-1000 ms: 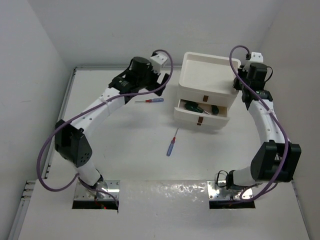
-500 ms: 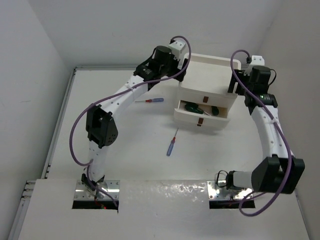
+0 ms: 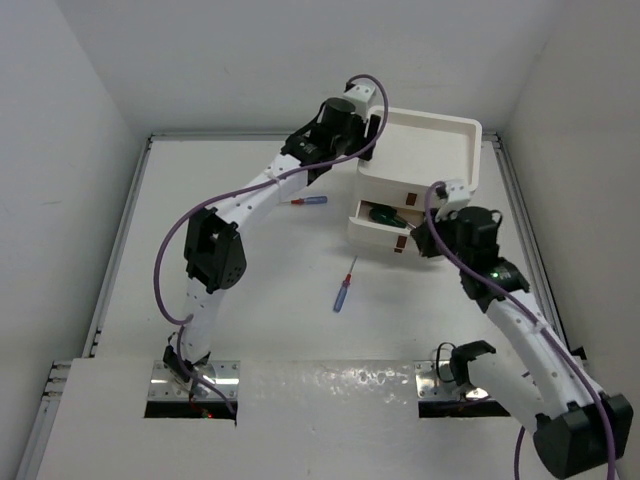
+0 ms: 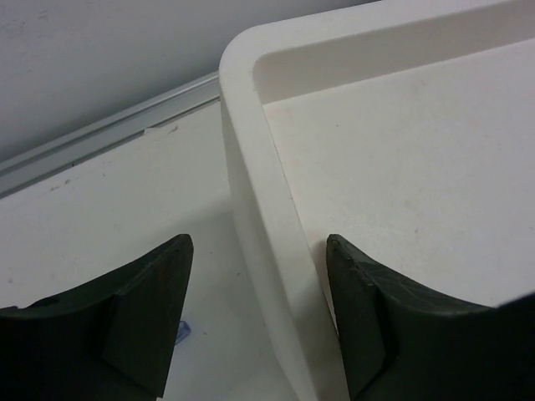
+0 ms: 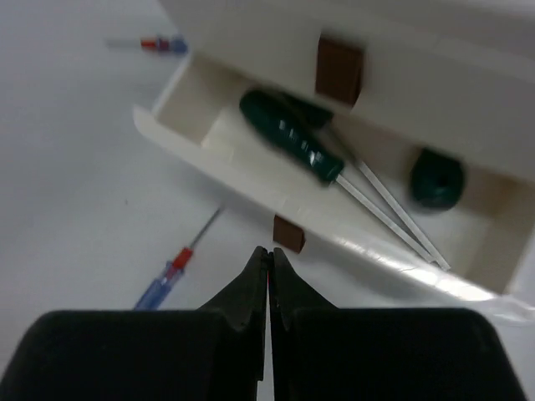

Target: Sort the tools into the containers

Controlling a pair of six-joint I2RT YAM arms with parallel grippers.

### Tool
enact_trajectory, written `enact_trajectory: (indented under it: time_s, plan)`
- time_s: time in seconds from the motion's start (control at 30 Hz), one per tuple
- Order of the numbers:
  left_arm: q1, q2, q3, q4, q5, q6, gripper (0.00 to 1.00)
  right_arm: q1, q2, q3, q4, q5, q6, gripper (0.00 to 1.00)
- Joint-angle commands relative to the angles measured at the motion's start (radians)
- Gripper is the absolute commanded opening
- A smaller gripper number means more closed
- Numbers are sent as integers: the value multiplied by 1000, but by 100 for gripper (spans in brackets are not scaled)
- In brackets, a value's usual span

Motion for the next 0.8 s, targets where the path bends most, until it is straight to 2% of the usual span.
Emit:
enact_trajectory:
  time_s: [0.0, 0.1, 0.37, 0.53, 0.57, 0.6, 0.7, 0.77]
  plan:
    - [11, 8, -38, -40, -45, -16, 61, 47, 50, -134, 101, -78, 62, 0]
    - [11, 5, -49, -49, -38, -20, 57, 57, 59, -224, 214, -112, 79, 0]
    - [11, 11, -60, -60, -24, -4, 30, 62, 136, -303, 397, -29, 80, 0]
    - [11, 16, -78, -52, -24, 19, 28, 62, 238, -298, 486, 106, 53, 0]
    - [11, 17, -81, -52, -18, 23, 22, 62, 249, -294, 498, 120, 39, 0]
    - [11, 17, -84, -52, -12, 26, 20, 62, 263, -274, 509, 135, 18, 0]
    - [11, 22, -84, -55, -12, 30, 1, 61, 300, -234, 538, 195, 4, 0]
    - [11, 22, -84, -54, -8, 33, 0, 61, 326, -223, 575, 210, 5, 0]
